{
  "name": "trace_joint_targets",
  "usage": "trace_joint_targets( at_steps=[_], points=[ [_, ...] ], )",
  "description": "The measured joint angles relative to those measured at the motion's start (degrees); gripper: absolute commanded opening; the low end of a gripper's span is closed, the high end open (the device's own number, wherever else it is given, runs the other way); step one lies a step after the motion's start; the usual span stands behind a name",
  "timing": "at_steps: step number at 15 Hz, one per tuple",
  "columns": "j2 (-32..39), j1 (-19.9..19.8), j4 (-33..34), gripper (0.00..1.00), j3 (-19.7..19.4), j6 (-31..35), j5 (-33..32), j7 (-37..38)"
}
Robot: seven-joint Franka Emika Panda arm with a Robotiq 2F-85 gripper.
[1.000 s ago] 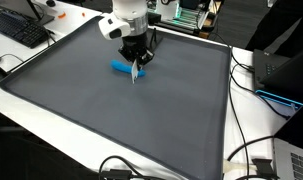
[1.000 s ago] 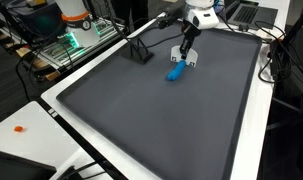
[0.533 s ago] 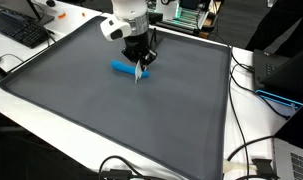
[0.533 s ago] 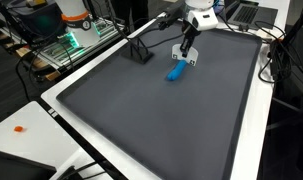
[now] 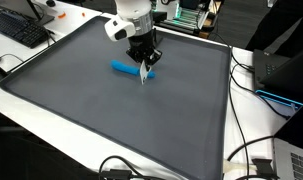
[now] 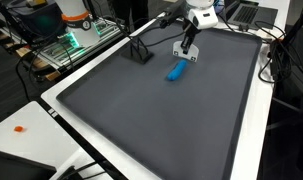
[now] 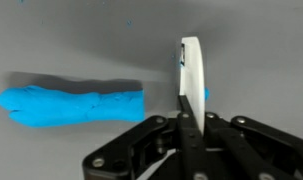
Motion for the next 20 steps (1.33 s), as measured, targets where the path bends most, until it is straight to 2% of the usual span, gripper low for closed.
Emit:
trace_joint_targets(
  at_steps=[10,20],
  points=[
    [-3.17,-0.66,0.13,0.01,-1.75,-1.68,-0.93,-0.15],
    [-2.92,-1.26,0.3,0.01,-3.22,-2.42,-2.98,-2.06]
  ],
)
